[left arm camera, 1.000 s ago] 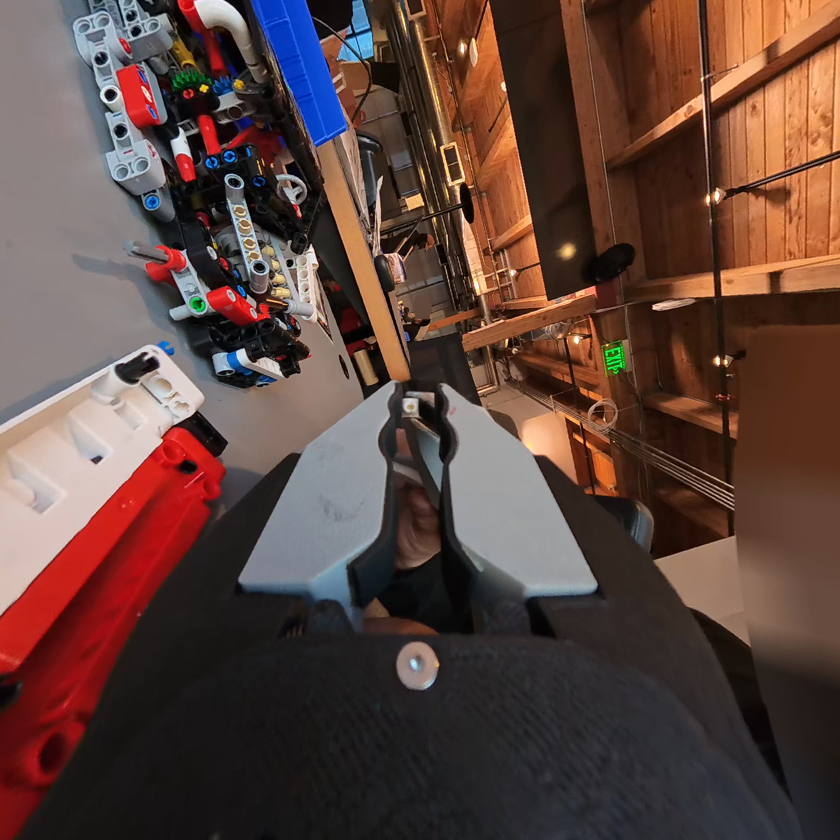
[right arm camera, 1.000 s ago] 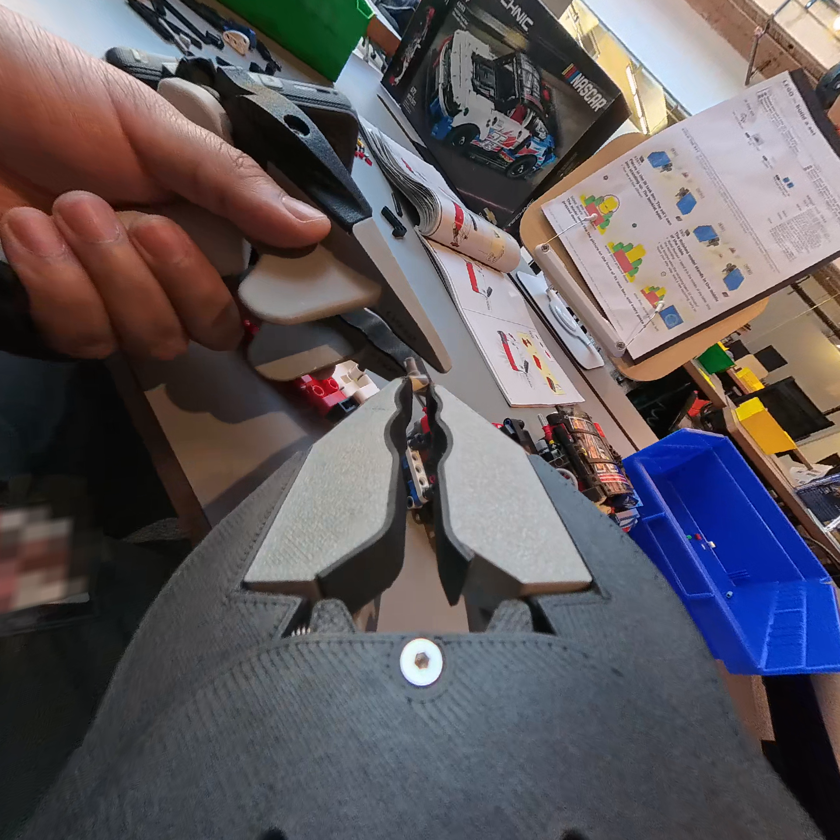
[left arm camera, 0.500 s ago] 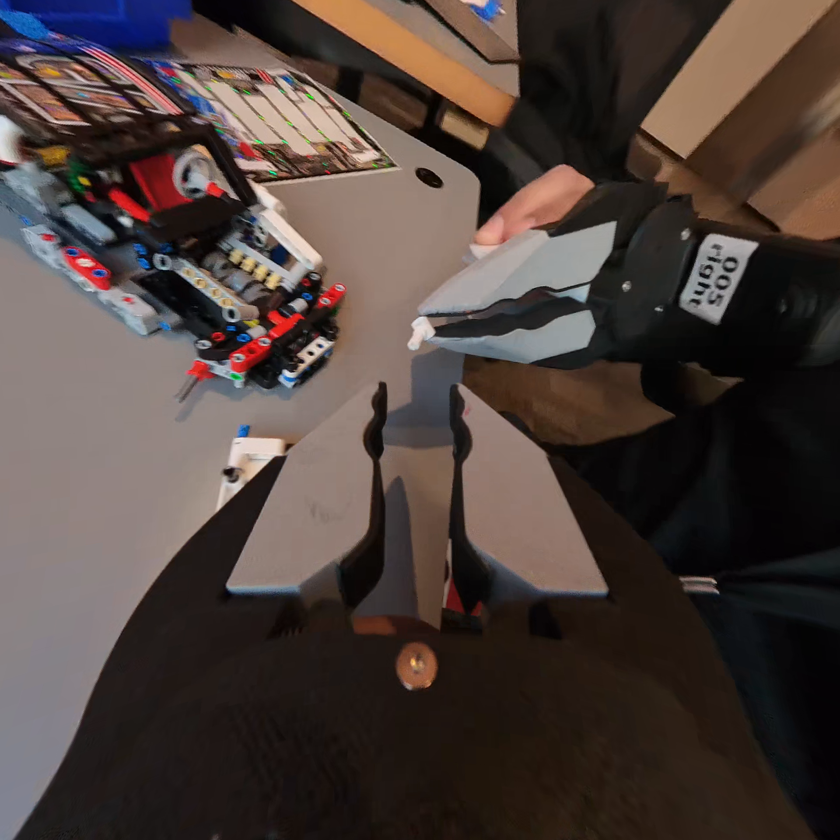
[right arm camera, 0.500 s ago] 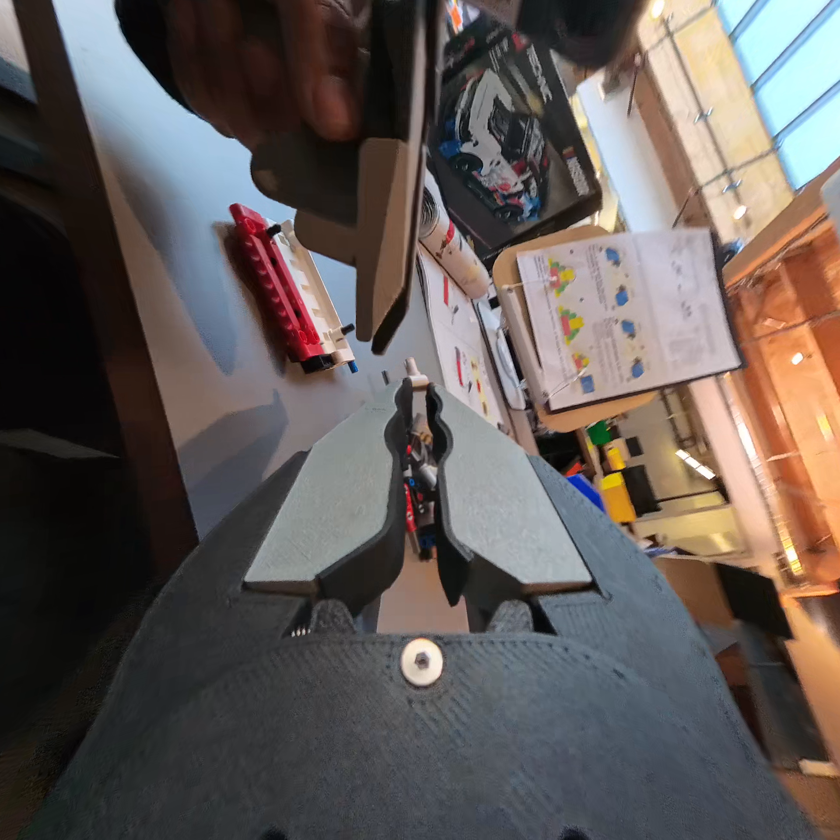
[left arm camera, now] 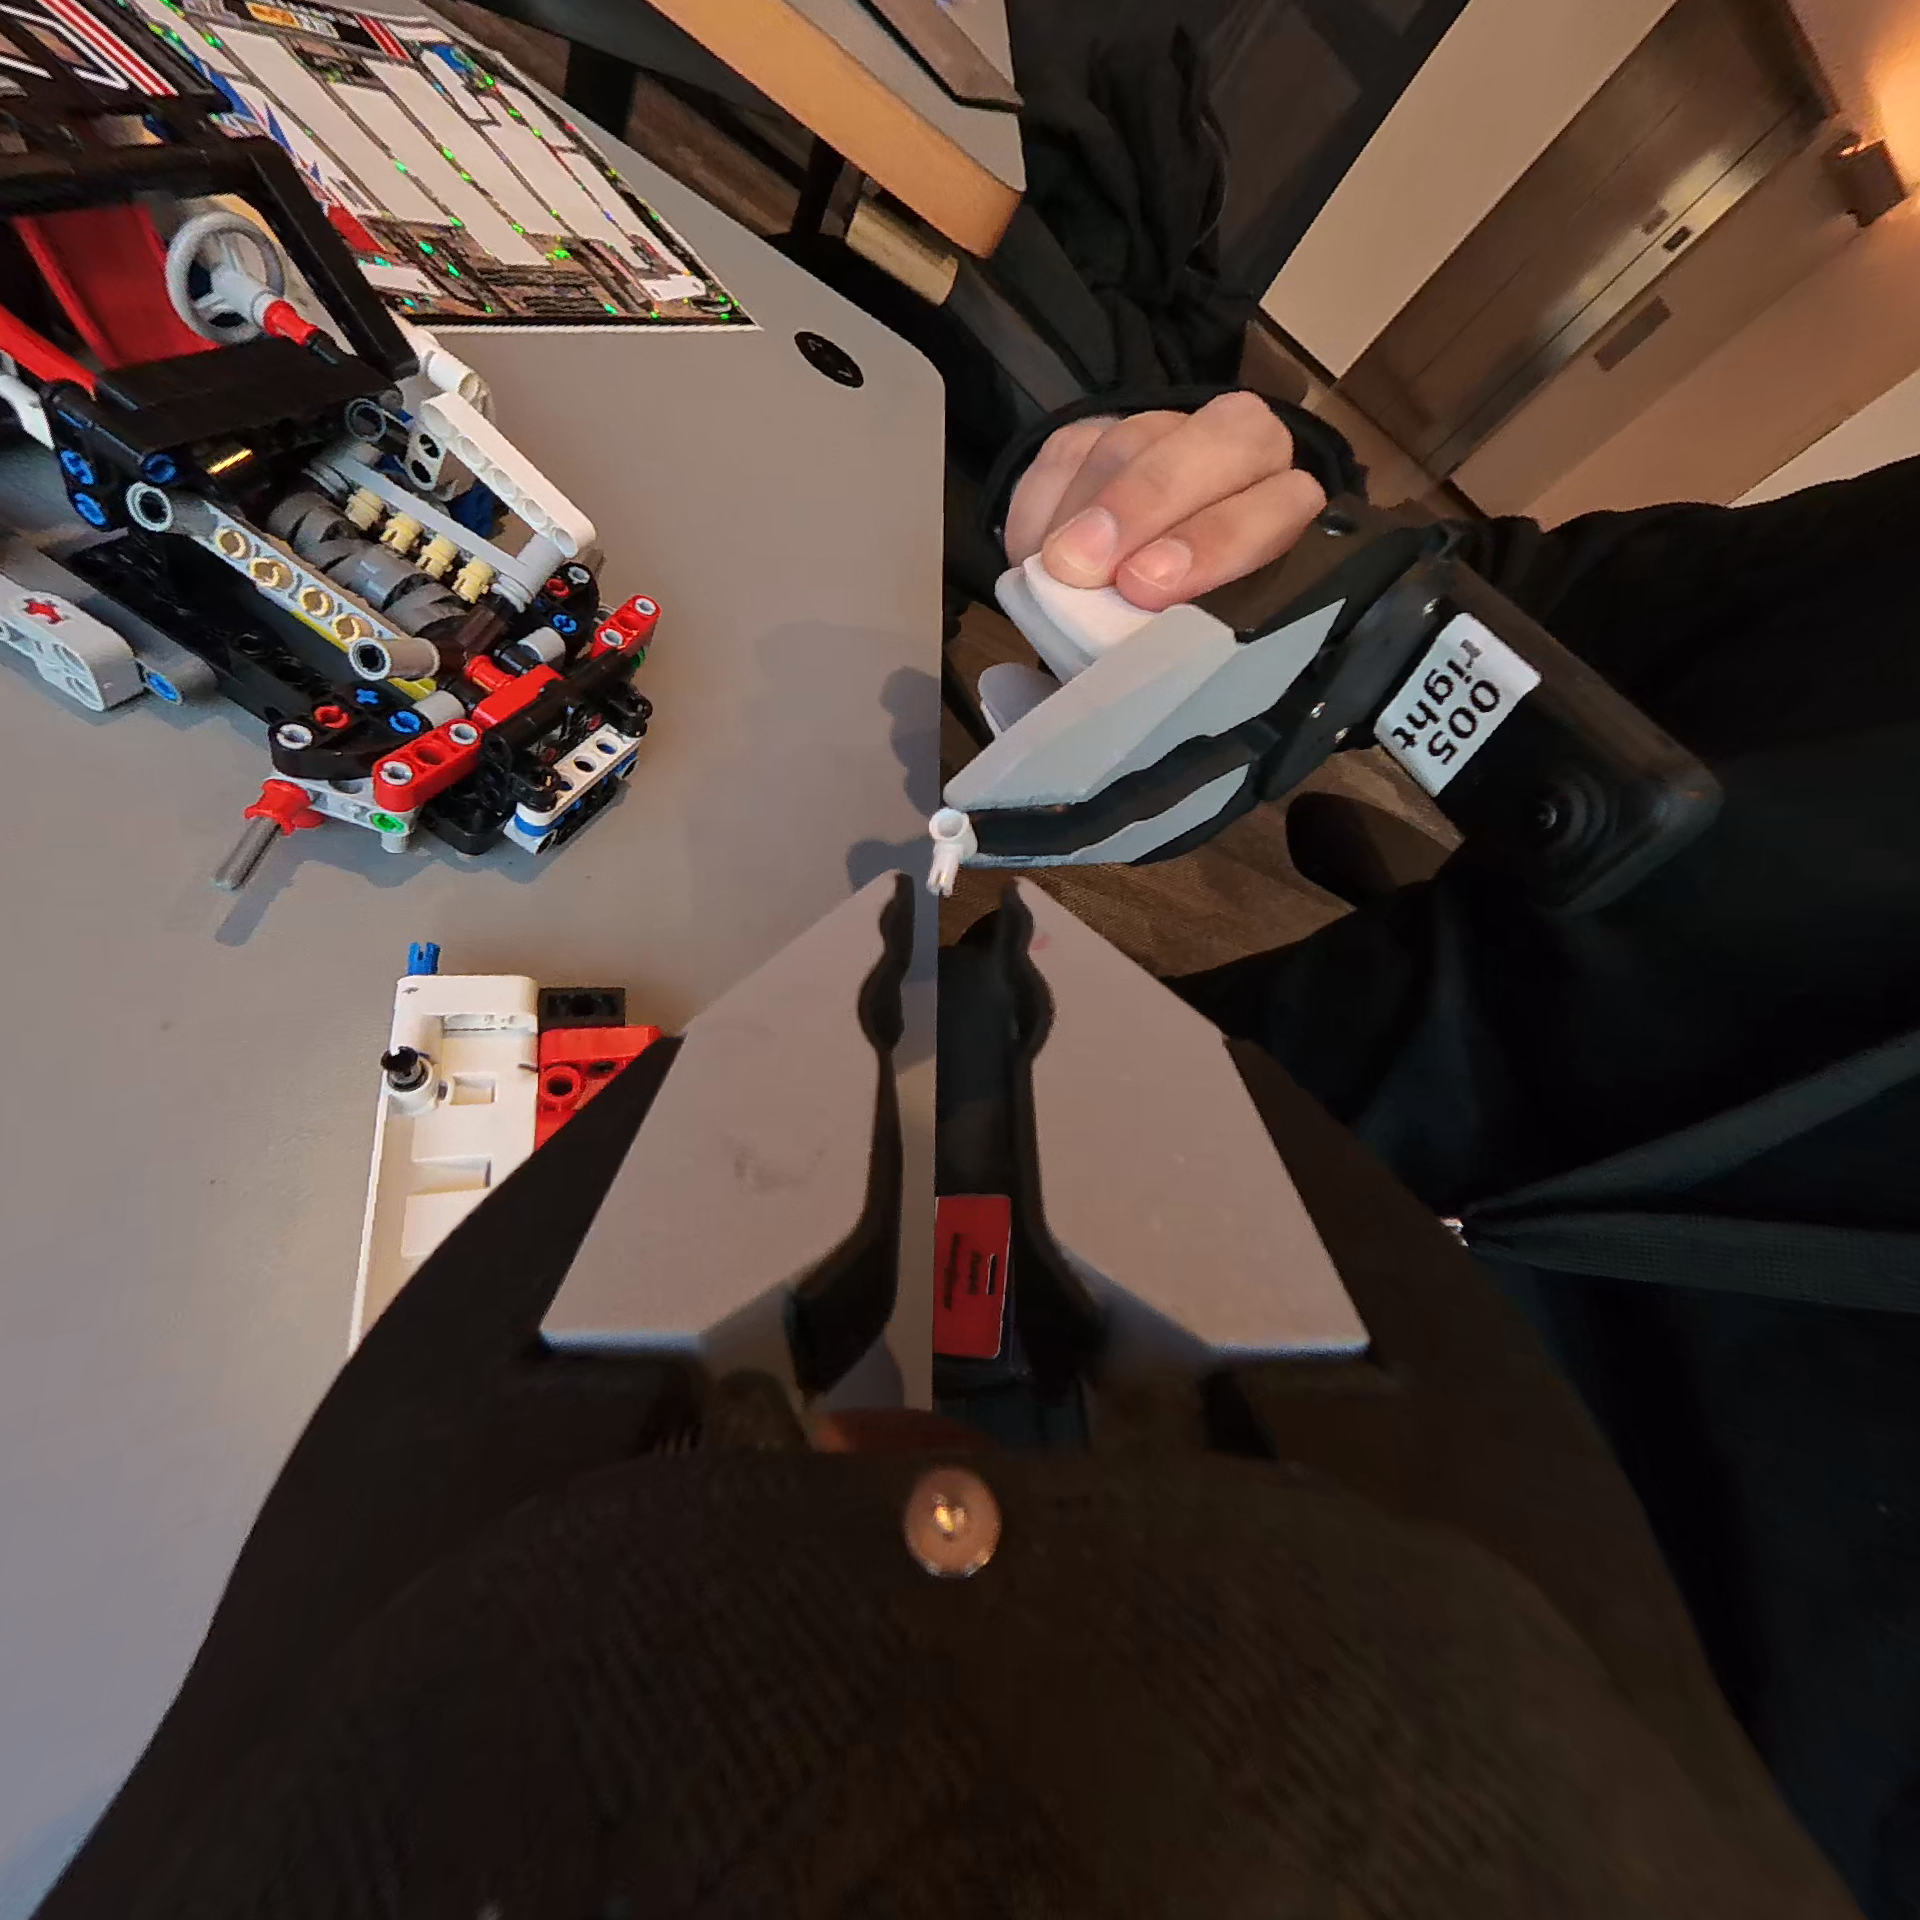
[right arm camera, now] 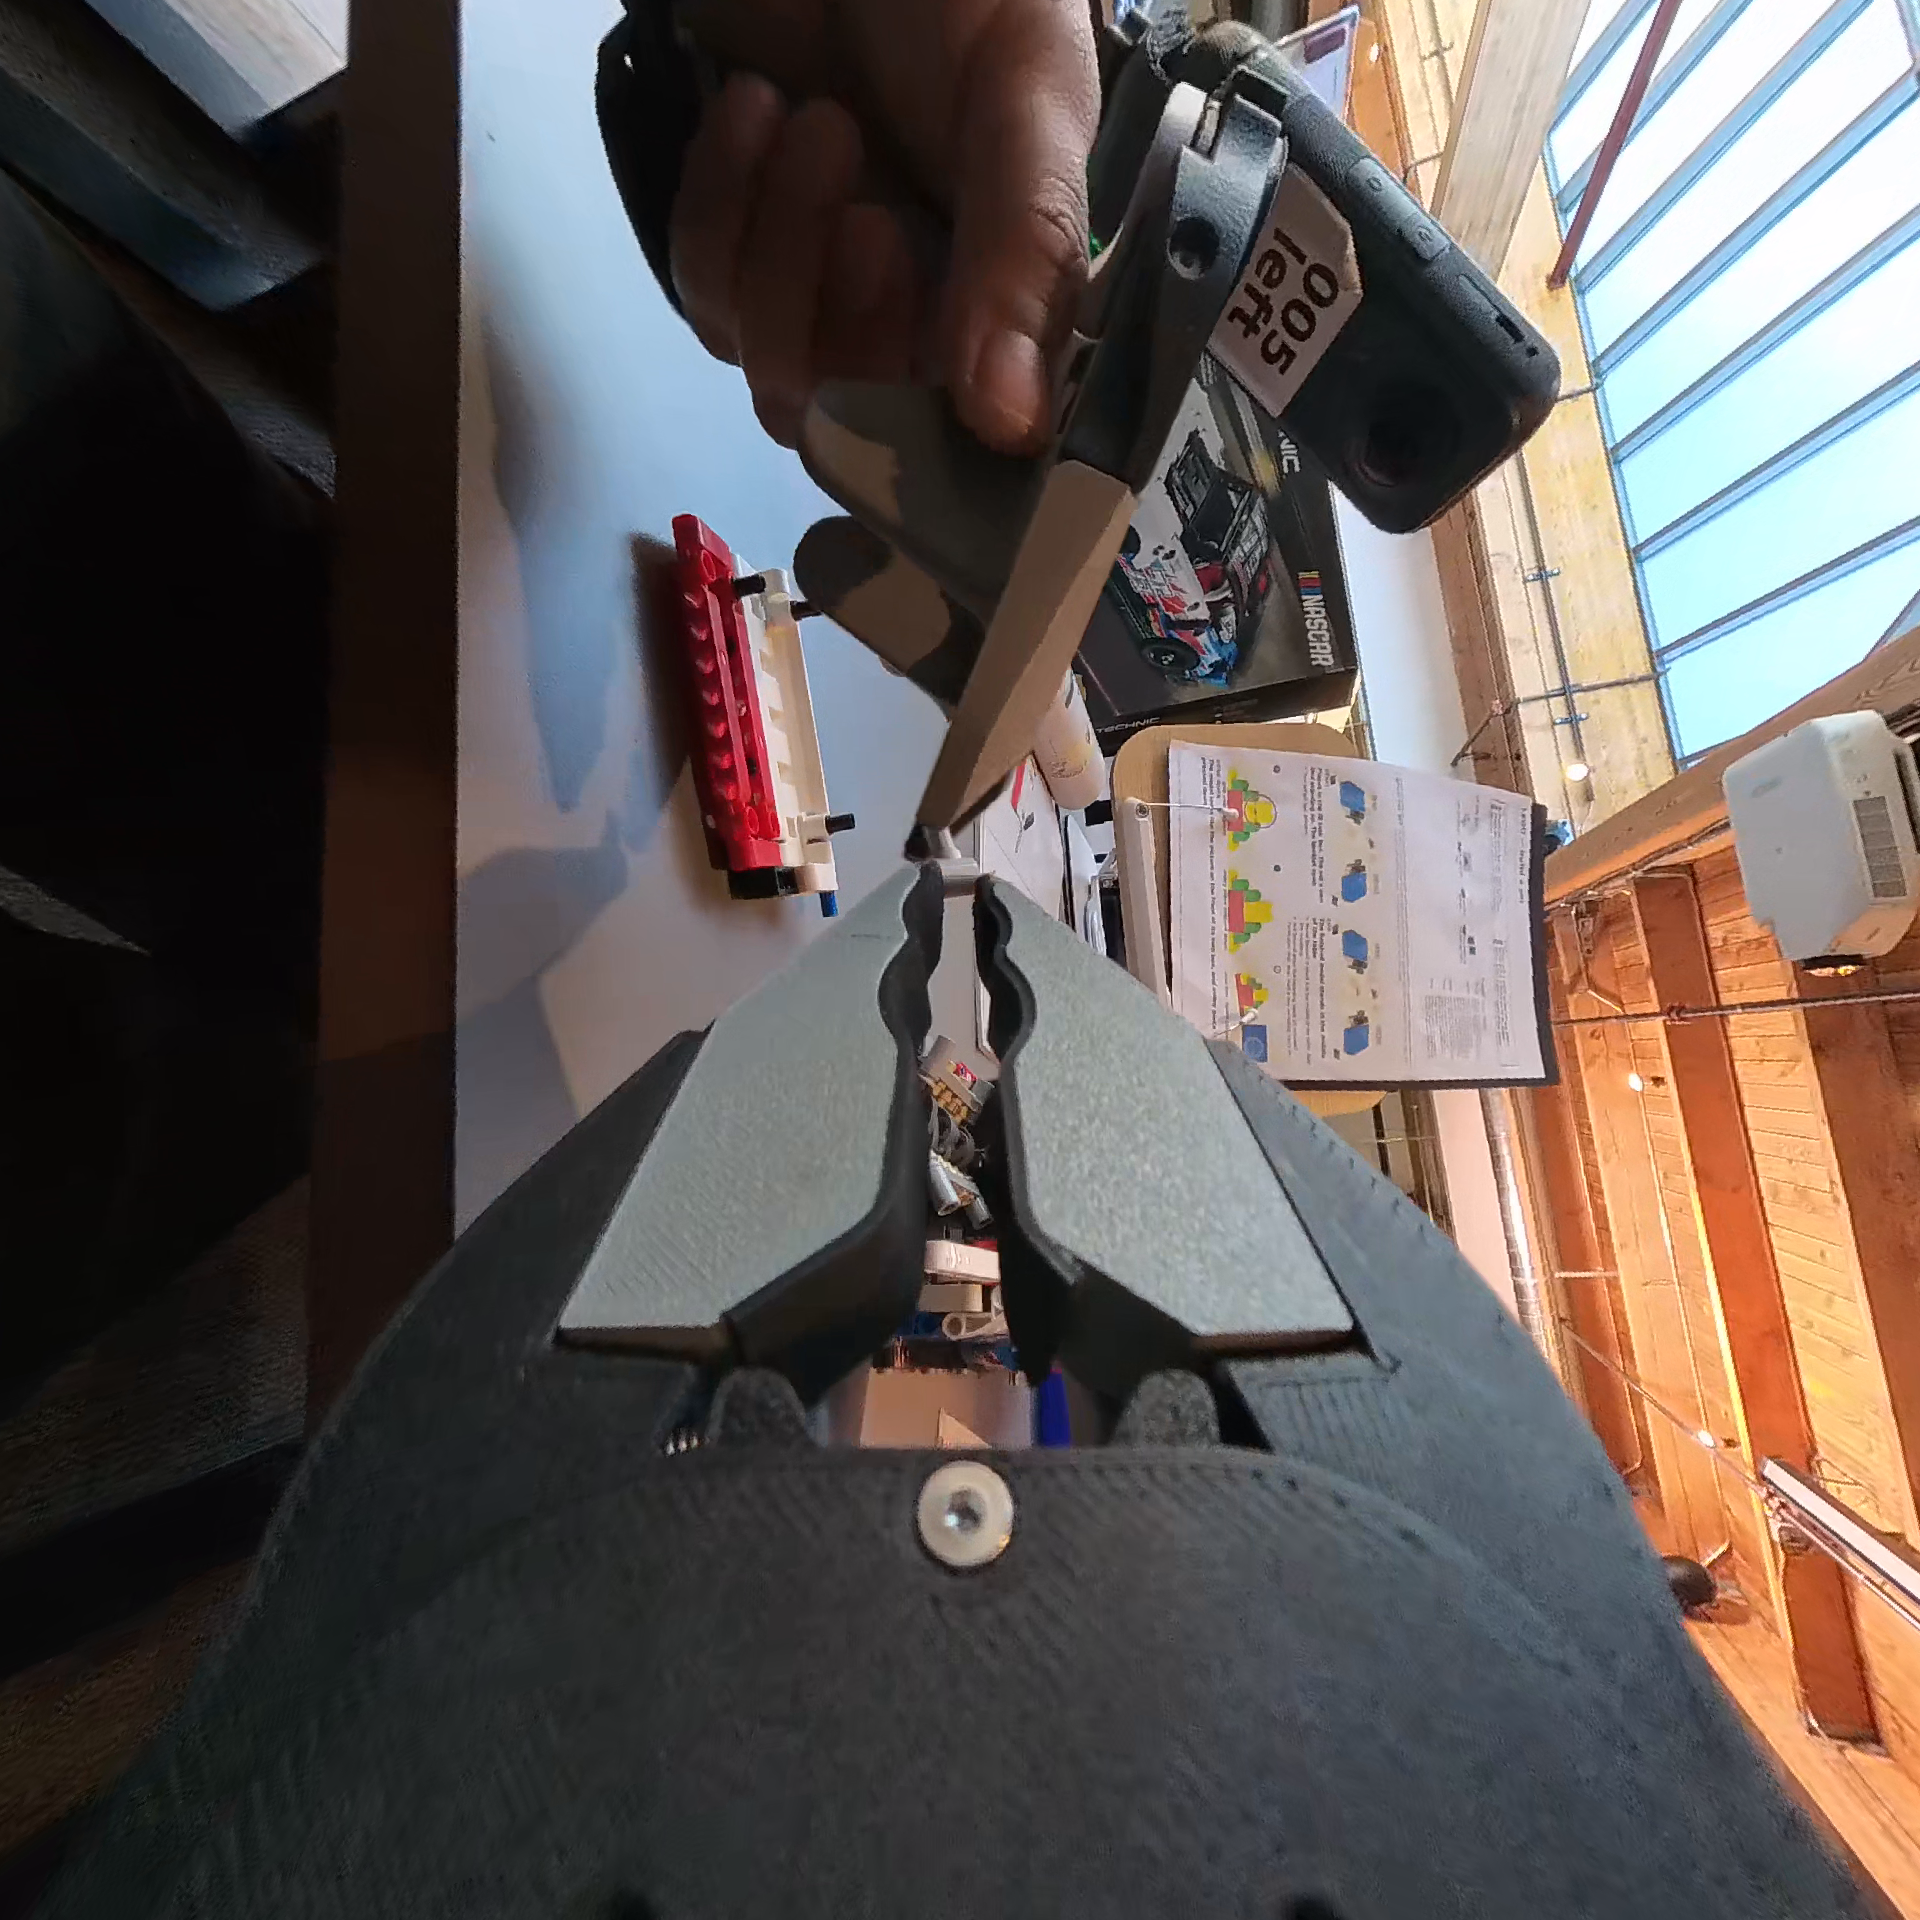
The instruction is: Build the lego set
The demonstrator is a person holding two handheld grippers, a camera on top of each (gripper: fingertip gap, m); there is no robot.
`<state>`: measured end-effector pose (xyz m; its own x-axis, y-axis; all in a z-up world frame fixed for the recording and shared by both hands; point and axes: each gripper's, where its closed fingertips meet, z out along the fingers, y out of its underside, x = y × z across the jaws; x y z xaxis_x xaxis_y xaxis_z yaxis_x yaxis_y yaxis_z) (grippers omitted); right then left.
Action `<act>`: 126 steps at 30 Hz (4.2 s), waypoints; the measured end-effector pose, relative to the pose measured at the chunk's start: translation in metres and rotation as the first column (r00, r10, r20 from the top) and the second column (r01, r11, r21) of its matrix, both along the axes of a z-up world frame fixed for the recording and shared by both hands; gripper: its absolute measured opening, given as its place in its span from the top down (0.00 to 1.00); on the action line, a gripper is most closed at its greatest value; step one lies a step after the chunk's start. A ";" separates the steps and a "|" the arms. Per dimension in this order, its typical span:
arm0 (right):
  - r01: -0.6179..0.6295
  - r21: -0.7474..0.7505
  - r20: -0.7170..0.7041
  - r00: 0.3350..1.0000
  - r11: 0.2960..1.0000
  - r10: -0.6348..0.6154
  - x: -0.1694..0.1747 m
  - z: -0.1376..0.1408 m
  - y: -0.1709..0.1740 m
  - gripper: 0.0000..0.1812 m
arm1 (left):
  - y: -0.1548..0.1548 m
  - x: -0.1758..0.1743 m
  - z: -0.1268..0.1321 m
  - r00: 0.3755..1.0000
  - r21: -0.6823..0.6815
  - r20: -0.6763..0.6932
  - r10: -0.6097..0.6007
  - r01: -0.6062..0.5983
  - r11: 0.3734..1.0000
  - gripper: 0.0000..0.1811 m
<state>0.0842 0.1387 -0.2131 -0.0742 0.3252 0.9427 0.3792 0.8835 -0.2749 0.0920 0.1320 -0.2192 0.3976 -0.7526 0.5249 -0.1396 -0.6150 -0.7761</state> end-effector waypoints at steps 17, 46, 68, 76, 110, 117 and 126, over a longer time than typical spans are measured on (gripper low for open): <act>-0.085 -0.812 -0.047 0.996 0.577 0.080 0.008 0.004 0.002 0.96 | 0.008 -0.006 0.003 0.946 0.560 -0.303 0.116 0.078 0.825 0.99; 0.003 -0.229 0.148 0.989 0.974 0.032 0.006 -0.011 -0.005 0.97 | -0.004 0.007 -0.005 0.996 0.214 -0.084 -0.033 0.050 0.976 0.99; 0.144 -0.543 0.221 0.975 0.827 -0.025 0.003 -0.057 0.028 0.97 | 0.024 -0.062 -0.068 0.577 0.403 -0.768 0.279 0.096 0.910 0.91; 0.094 -0.565 0.169 0.986 0.820 0.003 -0.007 -0.048 0.025 0.97 | 0.024 -0.065 -0.048 0.778 0.187 -0.624 0.075 0.056 0.981 0.97; 0.069 -0.749 0.196 0.973 0.659 0.120 -0.007 -0.033 0.014 0.87 | -0.016 -0.080 -0.024 0.937 -0.332 -0.190 -0.292 0.219 0.917 0.96; -0.027 -0.714 0.164 0.965 0.700 0.204 -0.052 -0.026 -0.004 0.89 | -0.017 -0.070 -0.020 0.921 -0.323 -0.218 -0.322 0.243 0.915 0.96; -0.011 -0.795 0.130 0.974 0.607 0.187 -0.064 -0.031 0.004 0.95 | 0.001 -0.077 -0.014 0.882 0.076 -0.469 -0.042 0.087 0.993 0.91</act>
<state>0.0205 0.1425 -0.2439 -0.2906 0.9115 0.2909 0.4225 0.3951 -0.8157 0.0155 0.1335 -0.2330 0.5277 -0.8209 0.2182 -0.5357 -0.5210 -0.6645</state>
